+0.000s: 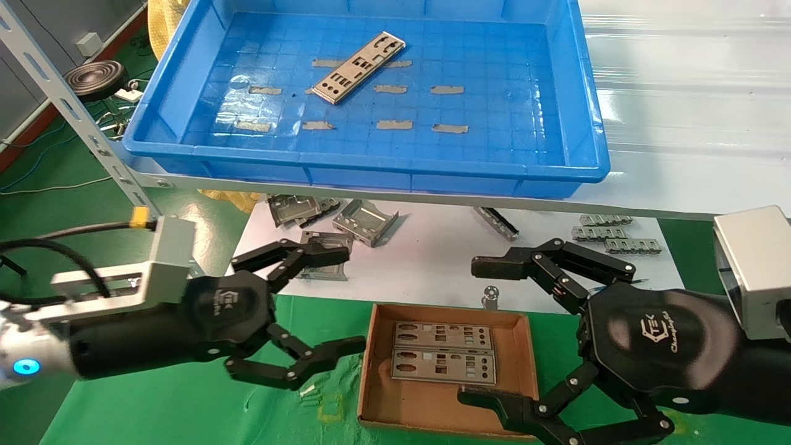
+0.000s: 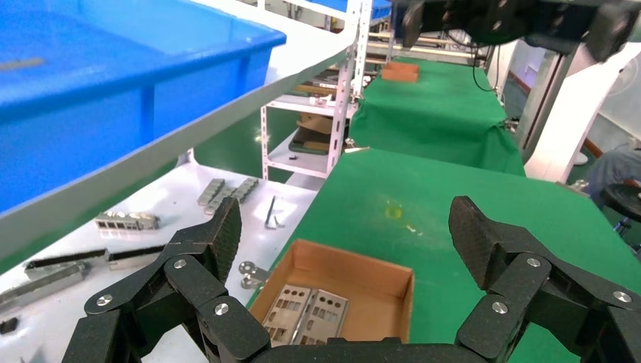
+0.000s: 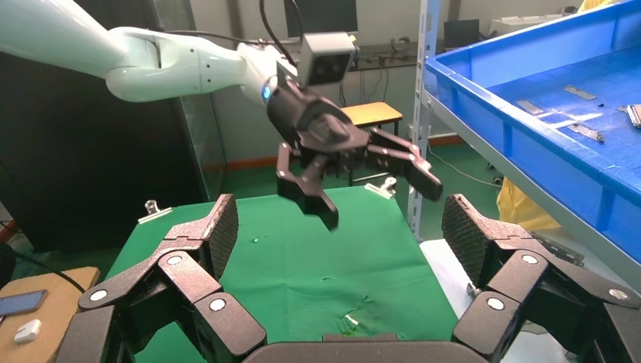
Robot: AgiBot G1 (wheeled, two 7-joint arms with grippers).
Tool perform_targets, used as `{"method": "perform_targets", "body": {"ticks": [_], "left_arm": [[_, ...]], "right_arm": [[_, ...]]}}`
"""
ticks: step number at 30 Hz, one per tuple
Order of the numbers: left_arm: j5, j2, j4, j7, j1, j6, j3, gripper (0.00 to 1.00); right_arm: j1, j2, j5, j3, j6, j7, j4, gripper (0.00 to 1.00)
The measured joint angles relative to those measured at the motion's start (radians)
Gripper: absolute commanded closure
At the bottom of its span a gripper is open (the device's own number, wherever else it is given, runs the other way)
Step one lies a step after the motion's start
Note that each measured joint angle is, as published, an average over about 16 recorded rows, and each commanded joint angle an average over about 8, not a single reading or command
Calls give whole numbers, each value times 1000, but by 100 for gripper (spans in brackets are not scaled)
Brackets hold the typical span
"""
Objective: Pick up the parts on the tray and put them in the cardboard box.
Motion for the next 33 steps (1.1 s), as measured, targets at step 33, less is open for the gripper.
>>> {"method": "perform_targets", "body": {"ticks": [33], "left_arm": [[-73,-270,-467,-283,153,-11,-211,0]], "right_arm": [[0,0,0,0,0,0,0,0]]}}
